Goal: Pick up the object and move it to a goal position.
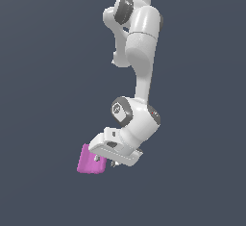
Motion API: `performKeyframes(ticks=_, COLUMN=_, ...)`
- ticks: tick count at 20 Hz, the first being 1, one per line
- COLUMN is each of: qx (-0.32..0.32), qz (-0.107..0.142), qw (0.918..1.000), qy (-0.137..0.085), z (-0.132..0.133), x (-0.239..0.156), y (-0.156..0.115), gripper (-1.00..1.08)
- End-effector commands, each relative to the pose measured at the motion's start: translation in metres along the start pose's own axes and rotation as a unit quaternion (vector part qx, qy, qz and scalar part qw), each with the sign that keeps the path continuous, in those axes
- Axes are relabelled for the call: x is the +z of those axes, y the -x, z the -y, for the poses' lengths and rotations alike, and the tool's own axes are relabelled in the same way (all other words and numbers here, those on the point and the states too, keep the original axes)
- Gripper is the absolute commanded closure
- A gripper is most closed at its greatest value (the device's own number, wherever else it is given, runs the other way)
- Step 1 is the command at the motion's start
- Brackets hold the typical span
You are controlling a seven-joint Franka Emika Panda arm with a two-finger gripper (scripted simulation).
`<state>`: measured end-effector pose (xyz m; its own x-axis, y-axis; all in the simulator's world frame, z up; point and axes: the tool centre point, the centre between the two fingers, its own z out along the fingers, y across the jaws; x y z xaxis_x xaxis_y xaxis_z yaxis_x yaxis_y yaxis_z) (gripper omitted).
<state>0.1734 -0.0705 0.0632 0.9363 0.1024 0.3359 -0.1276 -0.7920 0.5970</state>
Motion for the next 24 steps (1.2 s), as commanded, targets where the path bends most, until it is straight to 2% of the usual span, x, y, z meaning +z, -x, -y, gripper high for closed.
performKeyframes(ticks=1, qx=-0.003, qz=-0.008, qw=0.9999, qy=0.007, z=0.002, x=0.001, y=-0.003, gripper=-0.6)
performKeyframes(ticks=22, qx=-0.004, qz=-0.011, qw=0.9999, qy=0.009, z=0.003, x=0.032, y=-0.005, gripper=-0.6)
performKeyframes(ticks=23, qx=-0.004, qz=-0.011, qw=0.9999, qy=0.009, z=0.003, x=0.032, y=-0.005, gripper=1.08)
performKeyframes(ticks=24, qx=-0.004, qz=-0.011, qw=0.9999, qy=0.009, z=0.003, x=0.032, y=-0.005, gripper=1.08)
